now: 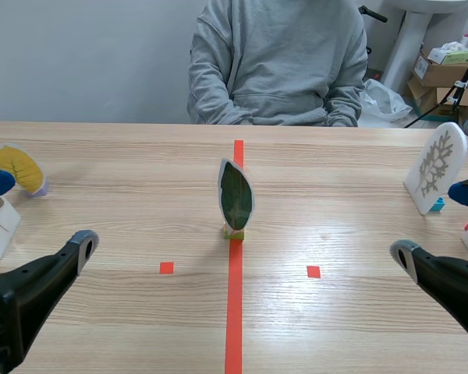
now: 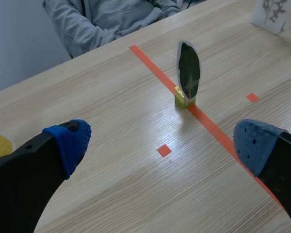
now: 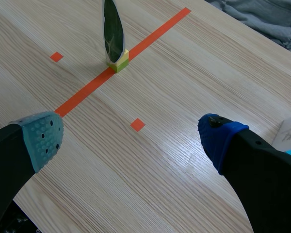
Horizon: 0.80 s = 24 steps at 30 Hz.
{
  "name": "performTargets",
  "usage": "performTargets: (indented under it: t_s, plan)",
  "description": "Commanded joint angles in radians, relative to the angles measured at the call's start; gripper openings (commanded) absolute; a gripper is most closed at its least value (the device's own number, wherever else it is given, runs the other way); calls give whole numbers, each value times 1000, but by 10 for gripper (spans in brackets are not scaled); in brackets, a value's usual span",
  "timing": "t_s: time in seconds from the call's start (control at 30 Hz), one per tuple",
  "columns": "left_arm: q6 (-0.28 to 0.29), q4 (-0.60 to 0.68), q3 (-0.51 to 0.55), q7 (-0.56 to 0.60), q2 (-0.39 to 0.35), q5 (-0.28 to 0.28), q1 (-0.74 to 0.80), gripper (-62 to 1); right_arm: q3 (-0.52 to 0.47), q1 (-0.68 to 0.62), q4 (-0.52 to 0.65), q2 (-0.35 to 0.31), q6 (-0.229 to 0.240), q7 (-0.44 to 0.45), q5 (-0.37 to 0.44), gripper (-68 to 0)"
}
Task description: Do the leaf sorting experiment
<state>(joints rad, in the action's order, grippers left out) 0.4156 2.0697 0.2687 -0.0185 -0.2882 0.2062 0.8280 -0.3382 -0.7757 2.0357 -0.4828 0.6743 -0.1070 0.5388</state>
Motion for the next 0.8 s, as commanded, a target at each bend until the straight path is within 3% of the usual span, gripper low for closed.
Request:
performTargets:
  t_s: [0.0, 0.3, 0.77]
  plan:
    - [-2, 3, 2, 13, 2, 7, 0, 14, -3, 11, -1, -10, 0, 15, 7, -109]
    - [-2, 3, 2, 13, 2, 7, 0, 14, -3, 11, -1, -10, 0, 15, -38, -108]
    - [-2, 3, 1, -21, 2, 7, -9, 14, -3, 12, -1, -10, 0, 16, -37, -109]
